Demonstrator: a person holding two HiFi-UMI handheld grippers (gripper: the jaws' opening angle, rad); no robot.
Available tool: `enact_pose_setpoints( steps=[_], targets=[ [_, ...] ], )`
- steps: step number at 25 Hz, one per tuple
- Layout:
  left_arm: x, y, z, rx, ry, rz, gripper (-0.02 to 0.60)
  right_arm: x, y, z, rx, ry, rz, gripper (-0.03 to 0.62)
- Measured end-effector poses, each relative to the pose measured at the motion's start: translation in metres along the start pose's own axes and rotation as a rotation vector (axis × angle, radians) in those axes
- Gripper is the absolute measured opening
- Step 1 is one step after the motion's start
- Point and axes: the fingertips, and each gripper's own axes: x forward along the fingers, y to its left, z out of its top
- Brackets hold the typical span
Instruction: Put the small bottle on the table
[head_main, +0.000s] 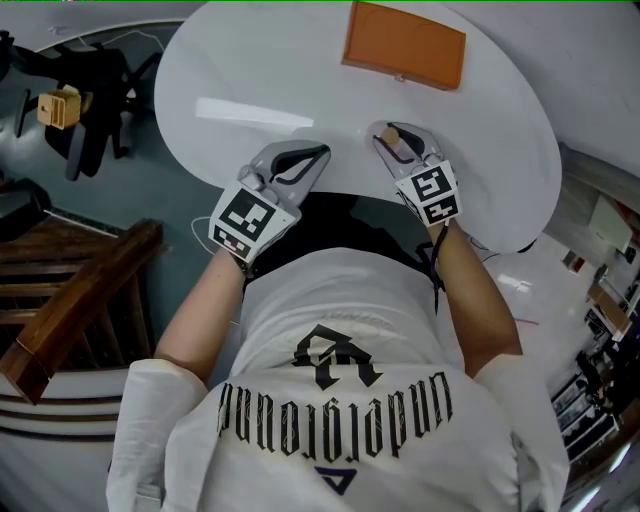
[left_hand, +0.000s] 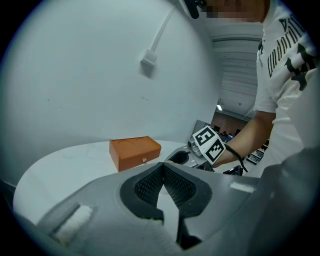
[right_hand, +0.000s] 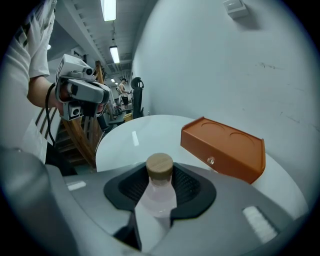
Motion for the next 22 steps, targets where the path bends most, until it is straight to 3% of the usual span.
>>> enact_pose_setpoints(
  steps=[22],
  targets=[
    [0.001, -0.004, -0.029, -0.059, 0.052, -0.049, 0.008, 0.019, -0.002, -0.019, -0.032, 0.049, -0.051, 0.143]
  ],
)
